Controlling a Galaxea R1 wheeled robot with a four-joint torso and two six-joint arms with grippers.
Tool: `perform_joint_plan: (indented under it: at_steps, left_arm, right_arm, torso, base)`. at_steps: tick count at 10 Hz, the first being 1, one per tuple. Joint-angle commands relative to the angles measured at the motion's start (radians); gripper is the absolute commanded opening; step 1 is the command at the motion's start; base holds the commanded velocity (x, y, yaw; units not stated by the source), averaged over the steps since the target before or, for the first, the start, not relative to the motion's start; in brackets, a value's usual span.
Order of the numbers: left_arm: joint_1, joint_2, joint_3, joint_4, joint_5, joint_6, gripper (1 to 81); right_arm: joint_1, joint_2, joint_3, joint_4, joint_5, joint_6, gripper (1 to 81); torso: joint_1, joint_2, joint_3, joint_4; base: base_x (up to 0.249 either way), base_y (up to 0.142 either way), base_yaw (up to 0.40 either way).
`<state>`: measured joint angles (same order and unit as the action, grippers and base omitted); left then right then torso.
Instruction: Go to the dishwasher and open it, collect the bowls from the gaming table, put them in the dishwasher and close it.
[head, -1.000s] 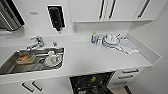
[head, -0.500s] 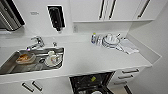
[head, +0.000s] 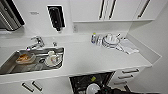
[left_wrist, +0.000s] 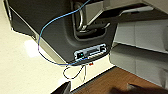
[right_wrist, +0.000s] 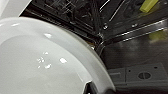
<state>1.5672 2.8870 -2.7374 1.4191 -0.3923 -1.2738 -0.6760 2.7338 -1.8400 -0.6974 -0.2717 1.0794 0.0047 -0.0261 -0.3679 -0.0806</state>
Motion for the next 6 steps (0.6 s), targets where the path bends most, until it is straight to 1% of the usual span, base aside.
perform_joint_plan:
  at_steps: [1,3,5,6]
  left_arm:
    - [0.014,-0.008,-0.004,0.003,0.027,0.008,81.1]
    - [0.011,-0.001,-0.004,0.003,0.033,0.008,81.1]
    - [0.0,0.02,-0.005,0.001,0.096,0.008,81.1]
    - [-0.006,0.028,-0.005,0.001,0.113,0.008,81.1]
  right_arm:
    - [0.146,0.006,0.018,0.056,-0.004,-0.009,81.1]
    - [0.132,-0.003,0.025,0.056,-0.006,-0.009,81.1]
    - [0.108,-0.051,0.096,0.056,-0.087,-0.016,81.1]
    - [0.097,-0.104,0.169,0.056,-0.147,-0.021,81.1]
  torso:
    - [0.0,0.0,0.0,0.0]
    - [0.0,0.0,0.0,0.0]
    - [0.0,0.0,0.0,0.0]
    - [0.0,0.0,0.0,0.0]
  base:
    - [0.0,0.0,0.0]
    - [0.0,0.0,0.0]
    - [0.0,0.0,0.0]
    - [0.0,0.0,0.0]
